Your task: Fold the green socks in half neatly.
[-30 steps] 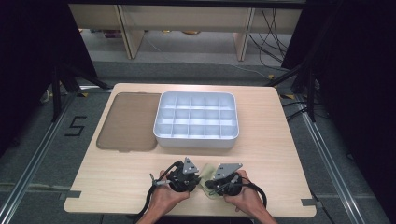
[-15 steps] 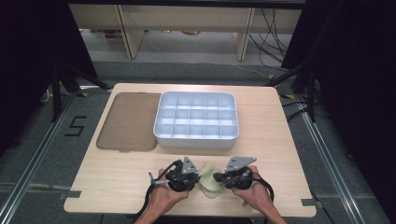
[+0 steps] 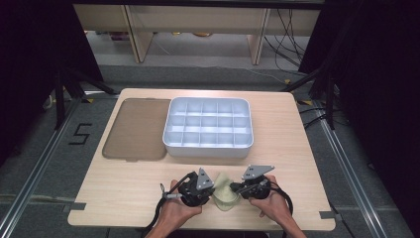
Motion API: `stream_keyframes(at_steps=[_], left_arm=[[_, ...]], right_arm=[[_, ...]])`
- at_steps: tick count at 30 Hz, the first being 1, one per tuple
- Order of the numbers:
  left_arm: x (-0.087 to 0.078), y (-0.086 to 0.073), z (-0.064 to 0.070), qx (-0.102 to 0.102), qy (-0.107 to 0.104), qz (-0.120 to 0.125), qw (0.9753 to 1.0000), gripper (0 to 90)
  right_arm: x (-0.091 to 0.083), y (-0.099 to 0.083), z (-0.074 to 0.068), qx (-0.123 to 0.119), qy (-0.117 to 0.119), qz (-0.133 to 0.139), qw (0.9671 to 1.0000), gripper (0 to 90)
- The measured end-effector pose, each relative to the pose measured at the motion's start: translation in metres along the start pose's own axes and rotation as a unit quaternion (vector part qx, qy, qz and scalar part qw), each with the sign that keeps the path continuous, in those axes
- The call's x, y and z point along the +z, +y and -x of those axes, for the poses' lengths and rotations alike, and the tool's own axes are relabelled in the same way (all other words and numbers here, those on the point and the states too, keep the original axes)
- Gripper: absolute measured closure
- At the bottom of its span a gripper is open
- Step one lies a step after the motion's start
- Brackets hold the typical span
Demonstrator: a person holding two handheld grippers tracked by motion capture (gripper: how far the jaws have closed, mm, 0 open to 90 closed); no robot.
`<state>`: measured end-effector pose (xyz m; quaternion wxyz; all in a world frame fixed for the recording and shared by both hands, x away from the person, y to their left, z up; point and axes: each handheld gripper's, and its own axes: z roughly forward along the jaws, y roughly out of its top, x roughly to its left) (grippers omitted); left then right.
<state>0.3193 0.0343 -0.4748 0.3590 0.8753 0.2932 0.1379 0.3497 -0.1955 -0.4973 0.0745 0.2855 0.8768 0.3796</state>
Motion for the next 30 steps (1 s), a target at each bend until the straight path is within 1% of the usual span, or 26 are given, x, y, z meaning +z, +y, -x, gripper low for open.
stream_keyframes(at_steps=[2, 3, 4, 5, 6, 9, 10, 11, 12, 13, 16, 17, 18, 19, 20, 21, 22, 23, 24, 25, 26, 27, 28, 29, 30], left_arm=[[-0.001, 0.0, 0.0, 0.001, 0.002, -0.001, 1.0, 84.0], [-0.001, 0.0, -0.001, 0.003, 0.002, -0.002, 1.0, 84.1], [-0.001, 0.0, -0.001, 0.0, 0.003, -0.003, 1.0, 84.1], [-0.001, 0.0, -0.001, -0.002, 0.004, -0.004, 1.0, 84.1], [-0.002, 0.0, -0.001, 0.003, 0.002, -0.001, 1.0, 84.1], [-0.003, 0.0, -0.001, 0.002, 0.005, -0.001, 1.0, 84.1], [-0.003, 0.0, -0.001, -0.001, 0.004, 0.0, 1.0, 84.1], [-0.004, 0.0, -0.003, 0.01, 0.007, 0.001, 0.9999, 84.1], [-0.004, 0.0, -0.003, 0.01, 0.007, 0.001, 0.9999, 84.1], [-0.005, 0.0, -0.002, 0.003, 0.006, 0.001, 1.0, 84.1], [-0.005, 0.0, -0.002, 0.003, 0.006, 0.002, 1.0, 84.1], [-0.005, 0.0, -0.002, 0.004, 0.006, 0.002, 1.0, 84.1], [-0.005, 0.0, -0.002, 0.004, 0.006, 0.002, 1.0, 84.0], [-0.005, 0.001, -0.001, 0.006, 0.007, 0.0, 1.0, 84.0], [-0.005, 0.001, -0.001, 0.006, 0.007, 0.0, 1.0, 84.0], [-0.006, 0.001, 0.0, 0.015, 0.008, 0.001, 0.9999, 84.0], [-0.006, 0.001, 0.0, 0.015, 0.008, 0.001, 0.9999, 84.0], [-0.006, 0.002, 0.0, 0.018, 0.008, 0.001, 0.9998, 84.0], [-0.006, 0.002, 0.0, 0.018, 0.008, 0.001, 0.9998, 84.0], [-0.006, 0.002, 0.002, 0.018, 0.005, 0.003, 0.9998, 84.1], [-0.006, 0.002, 0.002, 0.018, 0.005, 0.003, 0.9998, 84.0], [-0.007, 0.002, 0.002, 0.018, 0.006, 0.003, 0.9998, 84.0], [-0.007, 0.002, 0.002, 0.018, 0.006, 0.003, 0.9998, 84.0], [-0.007, 0.002, 0.003, 0.02, 0.006, 0.002, 0.9998, 84.0], [-0.007, 0.002, 0.003, 0.02, 0.006, 0.002, 0.9998, 84.0]], right_arm=[[-0.005, 0.0, 0.001, -0.001, 0.004, 0.006, 1.0, 87.4], [-0.007, 0.0, 0.001, 0.004, 0.004, 0.008, 0.9999, 87.4], [-0.012, 0.0, 0.002, 0.002, 0.0, 0.009, 1.0, 87.4], [-0.014, -0.001, 0.002, 0.013, 0.002, 0.011, 0.9999, 87.4], [-0.016, -0.002, 0.004, 0.009, 0.002, 0.007, 0.9999, 87.4], [-0.021, -0.007, 0.004, 0.012, 0.003, 0.005, 0.9999, 87.5], [-0.021, -0.007, 0.004, 0.012, 0.003, 0.005, 0.9999, 87.5], [-0.02, -0.008, 0.003, 0.013, 0.002, 0.003, 0.9999, 87.5], [-0.02, -0.008, 0.003, 0.013, 0.002, 0.003, 0.9999, 87.5], [-0.02, -0.01, 0.003, 0.011, 0.003, -0.004, 0.9999, 87.6], [-0.018, -0.011, 0.002, 0.013, 0.006, -0.01, 0.9999, 87.5], [-0.013, -0.014, 0.001, 0.009, 0.004, -0.016, 0.9998, 87.5], [-0.013, -0.014, 0.001, 0.009, 0.004, -0.016, 0.9998, 87.5], [-0.01, -0.015, 0.001, 0.006, 0.006, -0.028, 0.9996, 87.5], [-0.01, -0.015, 0.001, 0.006, 0.006, -0.028, 0.9996, 87.5], [-0.01, -0.015, 0.001, 0.006, 0.001, -0.018, 0.9998, 87.5], [-0.01, -0.015, 0.001, 0.006, 0.001, -0.018, 0.9998, 87.5], [-0.02, -0.01, 0.002, 0.01, 0.003, -0.003, 0.9999, 87.5], [-0.02, -0.01, 0.002, 0.01, 0.003, -0.003, 0.9999, 87.5], [-0.026, -0.007, -0.001, 0.012, 0.011, 0.01, 0.9998, 87.5], [-0.026, -0.007, -0.001, 0.012, 0.011, 0.01, 0.9998, 87.5], [-0.025, -0.007, -0.005, 0.011, 0.022, 0.006, 0.9997, 87.5], [-0.025, -0.007, -0.005, 0.011, 0.022, 0.006, 0.9997, 87.5], [-0.019, -0.009, -0.008, 0.002, 0.032, -0.006, 0.9995, 87.5], [-0.019, -0.009, -0.008, 0.002, 0.032, -0.006, 0.9995, 87.5]])
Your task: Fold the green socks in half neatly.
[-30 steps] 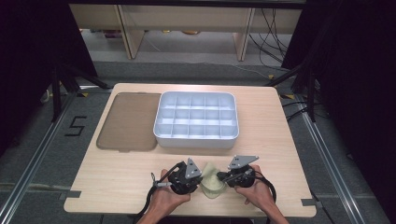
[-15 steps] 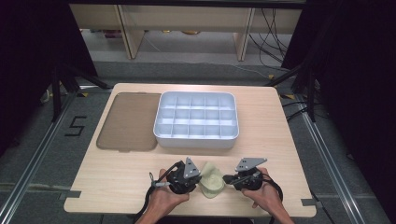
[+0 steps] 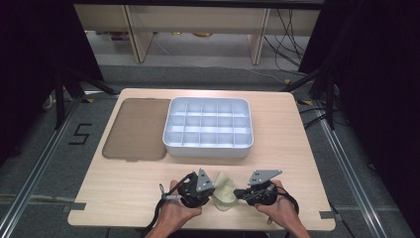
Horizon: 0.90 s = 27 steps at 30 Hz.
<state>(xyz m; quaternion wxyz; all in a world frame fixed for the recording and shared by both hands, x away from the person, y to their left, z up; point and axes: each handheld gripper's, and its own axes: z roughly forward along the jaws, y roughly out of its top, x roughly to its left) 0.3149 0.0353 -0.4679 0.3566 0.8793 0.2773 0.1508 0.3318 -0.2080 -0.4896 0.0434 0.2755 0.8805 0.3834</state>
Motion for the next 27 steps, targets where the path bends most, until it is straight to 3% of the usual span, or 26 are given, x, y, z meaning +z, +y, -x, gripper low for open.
stream_keyframes(at_steps=[1, 2, 3, 6, 9, 12, 13, 14, 15, 17, 27], left_arm=[[0.0, 0.0, 0.002, -0.006, 0.001, 0.003, 1.0, 84.0], [0.0, 0.0, 0.002, -0.006, 0.001, 0.003, 1.0, 84.0], [-0.002, 0.001, 0.003, 0.008, -0.003, 0.004, 1.0, 84.0], [-0.001, 0.002, 0.008, 0.006, -0.01, 0.015, 0.9998, 83.9], [0.001, 0.004, 0.015, 0.018, -0.017, 0.02, 0.9995, 83.9], [0.003, 0.005, 0.024, 0.031, -0.031, 0.023, 0.9988, 83.9], [0.006, 0.005, 0.029, 0.033, -0.046, 0.027, 0.998, 83.9], [0.006, 0.005, 0.029, 0.033, -0.046, 0.027, 0.998, 83.9], [0.011, 0.003, 0.035, 0.045, -0.057, 0.023, 0.9971, 83.9], [0.013, 0.002, 0.036, 0.056, -0.059, 0.021, 0.9965, 83.9], [0.029, -0.002, 0.042, 0.059, -0.069, 0.007, 0.9959, 83.9]], right_arm=[[0.006, -0.002, -0.002, -0.007, -0.004, -0.019, 0.9998, 87.6], [0.006, -0.002, -0.002, -0.007, -0.004, -0.019, 0.9998, 87.6], [0.009, -0.003, -0.001, -0.008, -0.001, -0.019, 0.9998, 88.0], [0.009, -0.003, 0.0, -0.008, -0.005, -0.017, 0.9998, 88.0], [0.01, -0.004, 0.001, -0.011, -0.004, -0.016, 0.9998, 88.1], [0.009, -0.004, 0.0, 0.0, -0.002, -0.016, 0.9999, 88.1], [0.009, -0.004, 0.002, -0.006, 0.003, -0.015, 0.9999, 88.2], [0.009, -0.004, 0.002, -0.006, 0.003, -0.015, 0.9999, 88.2], [0.009, -0.005, 0.0, 0.014, 0.003, -0.018, 0.9997, 88.2], [0.009, -0.006, 0.002, 0.015, 0.0, -0.013, 0.9998, 88.2], [0.008, -0.005, 0.004, 0.019, 0.0, -0.013, 0.9997, 88.1]])
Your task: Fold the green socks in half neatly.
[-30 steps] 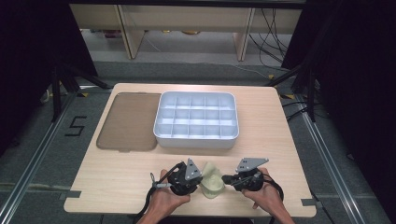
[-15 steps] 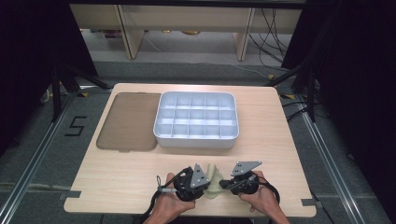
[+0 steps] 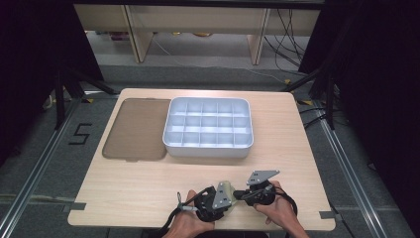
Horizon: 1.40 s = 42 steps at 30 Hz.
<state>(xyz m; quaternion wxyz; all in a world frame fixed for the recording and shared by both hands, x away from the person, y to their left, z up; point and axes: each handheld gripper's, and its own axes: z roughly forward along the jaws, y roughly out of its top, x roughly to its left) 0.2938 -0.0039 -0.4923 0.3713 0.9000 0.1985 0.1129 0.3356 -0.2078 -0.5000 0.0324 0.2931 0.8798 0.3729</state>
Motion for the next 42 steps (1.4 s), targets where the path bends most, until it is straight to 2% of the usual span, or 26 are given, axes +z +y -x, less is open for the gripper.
stream_keyframes(at_steps=[1, 3, 4, 5, 6, 8, 9, 10, 13, 14, 15, 16, 19, 20, 23, 25, 27, 29, 30, 33, 35, 38, 39, 40, 41, 42], left_arm=[[0.002, 0.0, 0.0, 0.0, 0.001, 0.004, 1.0, 83.9], [0.003, 0.0, -0.001, -0.002, 0.0, -0.004, 1.0, 84.0], [0.003, 0.0, -0.001, 0.004, 0.001, 0.001, 1.0, 84.0], [0.004, 0.0, 0.0, -0.003, -0.001, -0.005, 1.0, 83.9], [0.006, 0.0, 0.001, -0.001, 0.003, -0.004, 1.0, 83.9], [0.006, 0.001, 0.0, 0.006, -0.001, -0.005, 1.0, 83.9], [0.007, 0.001, 0.002, -0.006, -0.002, -0.002, 1.0, 83.9], [0.007, 0.001, 0.002, -0.008, -0.001, -0.001, 1.0, 83.9], [0.007, 0.001, 0.001, 0.001, 0.006, -0.001, 1.0, 83.9], [0.007, 0.001, 0.001, 0.005, 0.004, -0.009, 0.9999, 83.8], [0.007, 0.001, 0.001, 0.005, 0.004, -0.009, 0.9999, 83.8], [0.008, 0.001, 0.003, -0.005, 0.003, -0.005, 1.0, 83.8], [0.008, 0.001, 0.003, -0.007, 0.003, -0.004, 1.0, 83.8], [0.008, 0.001, 0.003, -0.008, 0.004, -0.003, 1.0, 83.8], [0.008, 0.001, 0.003, -0.007, 0.003, -0.006, 1.0, 83.8], [0.008, 0.001, 0.002, -0.004, 0.005, -0.007, 1.0, 83.7], [0.007, 0.001, 0.002, 0.001, 0.005, -0.011, 0.9999, 83.7], [0.008, 0.0, 0.003, -0.005, 0.007, -0.003, 1.0, 83.5], [0.008, 0.0, 0.002, 0.0, 0.01, -0.008, 0.9999, 83.5], [0.008, 0.001, 0.003, -0.002, 0.008, -0.004, 1.0, 83.3], [0.008, 0.0, 0.003, -0.003, 0.007, -0.004, 1.0, 82.9], [0.007, -0.001, 0.003, -0.018, 0.006, 0.002, 0.9998, 81.9], [0.007, -0.001, 0.003, -0.018, 0.003, 0.008, 0.9998, 81.4], [0.006, -0.001, 0.002, -0.013, -0.001, 0.009, 0.9999, 80.5], [0.005, -0.001, 0.002, -0.024, -0.002, 0.012, 0.9996, 79.4], [0.001, 0.0, 0.0, -0.015, -0.009, 0.01, 0.9998, 76.8]], right_arm=[[0.0, 0.0, 0.0, 0.001, 0.0, 0.0, 1.0, 87.9], [-0.002, 0.002, 0.0, 0.0, -0.006, 0.005, 1.0, 87.7], [-0.004, 0.003, -0.001, 0.007, -0.008, 0.008, 0.9999, 87.7], [-0.006, 0.004, 0.0, 0.004, -0.009, 0.016, 0.9998, 87.7], [-0.011, 0.009, 0.002, 0.0, -0.018, 0.033, 0.9993, 87.7], [-0.015, 0.012, 0.001, 0.002, -0.018, 0.039, 0.9991, 87.7], [-0.016, 0.014, 0.002, -0.002, -0.019, 0.051, 0.9985, 87.7], [-0.019, 0.019, 0.001, -0.005, -0.013, 0.063, 0.9979, 87.7], [-0.024, 0.025, -0.002, -0.007, -0.011, 0.076, 0.997, 87.7], [-0.024, 0.031, -0.005, -0.016, -0.009, 0.088, 0.996, 87.5], [-0.024, 0.031, -0.005, -0.016, -0.009, 0.088, 0.996, 87.5], [-0.021, 0.036, -0.008, -0.019, -0.002, 0.085, 0.9962, 87.3], [-0.015, 0.04, -0.009, -0.025, -0.003, 0.078, 0.9967, 87.1], [-0.009, 0.042, -0.01, -0.023, 0.008, 0.072, 0.9971, 86.9], [-0.003, 0.041, -0.012, -0.023, 0.013, 0.063, 0.9977, 86.9], [-0.001, 0.04, -0.012, -0.031, 0.009, 0.054, 0.998, 87.2], [0.0, 0.034, -0.006, -0.029, -0.016, 0.039, 0.9987, 87.3], [0.001, 0.027, 0.003, -0.018, -0.024, 0.026, 0.9992, 87.4], [0.001, 0.024, 0.004, -0.008, -0.03, 0.019, 0.9994, 87.4], [0.006, 0.019, 0.005, -0.011, -0.033, 0.008, 0.9994, 87.6], [0.008, 0.019, 0.005, -0.008, -0.033, 0.017, 0.9993, 87.6], [0.009, 0.019, 0.006, -0.012, -0.028, 0.006, 0.9995, 88.0], [0.009, 0.019, 0.007, -0.018, -0.028, 0.007, 0.9994, 88.0], [0.009, 0.019, 0.006, -0.012, -0.03, 0.005, 0.9995, 88.0], [0.009, 0.019, 0.007, -0.015, -0.031, 0.006, 0.9994, 88.0], [0.009, 0.019, 0.006, -0.013, -0.029, 0.005, 0.9995, 88.0]])
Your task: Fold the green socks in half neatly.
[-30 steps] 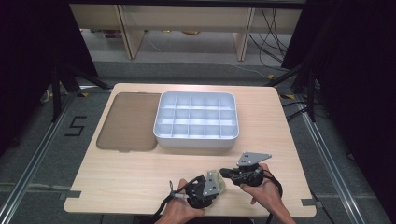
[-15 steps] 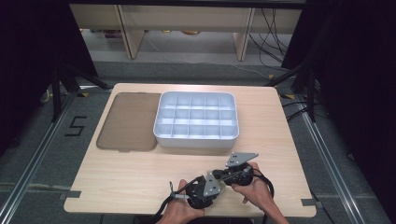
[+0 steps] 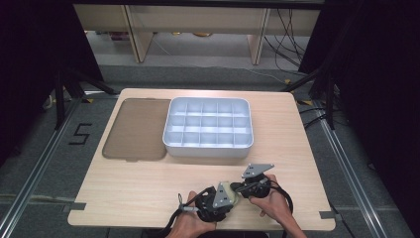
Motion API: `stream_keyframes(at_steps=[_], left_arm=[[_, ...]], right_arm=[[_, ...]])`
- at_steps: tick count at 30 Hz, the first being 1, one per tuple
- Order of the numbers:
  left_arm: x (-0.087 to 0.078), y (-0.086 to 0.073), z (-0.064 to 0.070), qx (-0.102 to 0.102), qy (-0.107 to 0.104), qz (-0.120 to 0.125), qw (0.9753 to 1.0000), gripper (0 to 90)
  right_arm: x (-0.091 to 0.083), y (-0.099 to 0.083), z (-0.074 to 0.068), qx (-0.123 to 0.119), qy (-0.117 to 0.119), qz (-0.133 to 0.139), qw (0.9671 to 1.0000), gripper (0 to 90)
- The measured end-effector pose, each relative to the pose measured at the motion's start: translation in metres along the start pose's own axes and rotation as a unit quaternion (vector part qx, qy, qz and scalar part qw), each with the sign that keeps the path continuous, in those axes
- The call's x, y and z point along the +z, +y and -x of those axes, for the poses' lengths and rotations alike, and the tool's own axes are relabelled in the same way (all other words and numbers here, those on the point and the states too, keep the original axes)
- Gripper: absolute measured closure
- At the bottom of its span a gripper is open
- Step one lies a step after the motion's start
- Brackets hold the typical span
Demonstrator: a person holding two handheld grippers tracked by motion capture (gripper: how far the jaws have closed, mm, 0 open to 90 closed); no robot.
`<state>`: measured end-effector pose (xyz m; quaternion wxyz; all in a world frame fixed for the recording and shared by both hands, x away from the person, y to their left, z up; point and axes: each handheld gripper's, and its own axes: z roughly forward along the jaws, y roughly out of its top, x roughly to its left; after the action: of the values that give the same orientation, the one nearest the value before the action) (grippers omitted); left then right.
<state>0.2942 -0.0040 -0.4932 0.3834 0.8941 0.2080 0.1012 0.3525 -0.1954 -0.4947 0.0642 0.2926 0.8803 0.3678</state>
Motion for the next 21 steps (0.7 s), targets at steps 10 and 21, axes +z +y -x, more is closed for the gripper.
stream_keyframes(at_steps=[10, 21], left_arm=[[-0.035, 0.009, -0.018, -0.075, -0.019, 0.049, 0.9958, 68.7], [-0.001, -0.002, -0.003, -0.047, -0.016, -0.011, 0.9987, 77.2]], right_arm=[[0.0, 0.0, -0.001, 0.001, -0.002, -0.002, 1.0, 87.6], [0.002, 0.002, -0.006, 0.002, 0.001, -0.005, 1.0, 87.1]])
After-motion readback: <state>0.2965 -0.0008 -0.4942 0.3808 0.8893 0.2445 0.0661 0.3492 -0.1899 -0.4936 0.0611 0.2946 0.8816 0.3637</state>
